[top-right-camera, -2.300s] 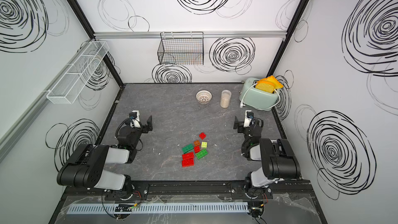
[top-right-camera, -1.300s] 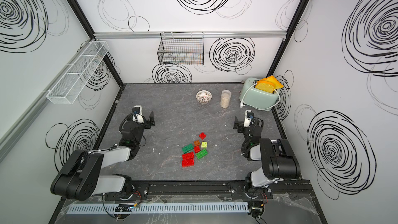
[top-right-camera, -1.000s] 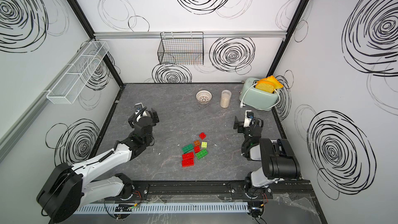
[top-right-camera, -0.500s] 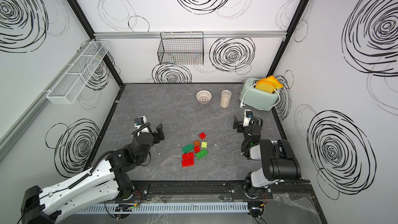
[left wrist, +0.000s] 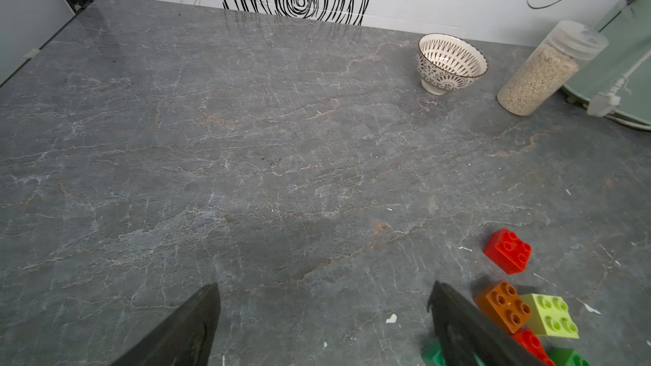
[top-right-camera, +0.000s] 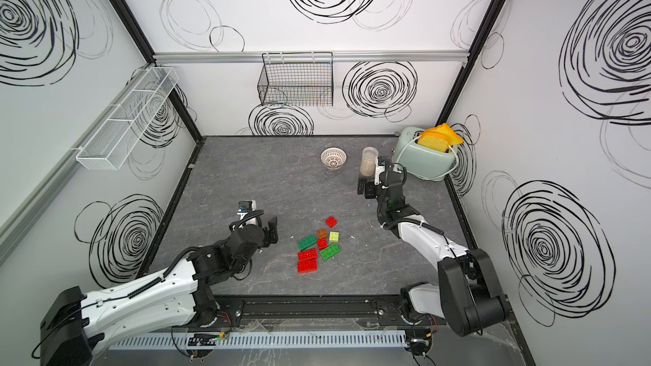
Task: Assemble a heart with lego
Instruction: Pick up the lego brick from the center of the board.
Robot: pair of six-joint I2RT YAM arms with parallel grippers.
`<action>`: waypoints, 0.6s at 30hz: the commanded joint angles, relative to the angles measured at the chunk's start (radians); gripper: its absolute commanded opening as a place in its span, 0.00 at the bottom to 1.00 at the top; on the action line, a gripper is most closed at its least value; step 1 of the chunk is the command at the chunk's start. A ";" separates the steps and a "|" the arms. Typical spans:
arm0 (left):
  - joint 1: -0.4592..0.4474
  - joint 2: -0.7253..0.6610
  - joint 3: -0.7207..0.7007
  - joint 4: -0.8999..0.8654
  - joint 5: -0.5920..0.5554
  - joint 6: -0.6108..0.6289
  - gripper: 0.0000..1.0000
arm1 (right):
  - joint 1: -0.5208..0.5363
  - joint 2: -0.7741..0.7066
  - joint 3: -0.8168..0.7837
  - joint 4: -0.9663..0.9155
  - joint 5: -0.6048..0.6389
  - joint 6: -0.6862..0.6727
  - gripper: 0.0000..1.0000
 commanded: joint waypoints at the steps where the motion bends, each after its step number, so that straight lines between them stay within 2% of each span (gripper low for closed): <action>1: 0.005 -0.001 0.028 0.069 -0.025 0.008 0.97 | 0.072 -0.017 0.033 -0.248 -0.104 0.071 0.96; 4: 0.063 -0.014 0.034 0.068 -0.038 0.023 0.97 | 0.172 -0.003 0.078 -0.379 -0.095 0.073 0.96; 7: 0.157 -0.029 0.045 0.061 0.018 0.015 0.97 | 0.253 -0.013 0.064 -0.448 -0.105 0.112 0.96; 11: 0.277 -0.055 0.048 0.066 0.111 0.001 0.97 | 0.345 -0.055 0.001 -0.482 -0.127 0.230 0.92; 14: 0.315 -0.069 0.025 0.111 0.162 -0.008 0.97 | 0.422 -0.096 -0.040 -0.478 -0.126 0.322 0.92; 18: 0.331 -0.064 0.018 0.114 0.162 -0.024 0.97 | 0.495 -0.126 -0.066 -0.480 -0.143 0.453 0.89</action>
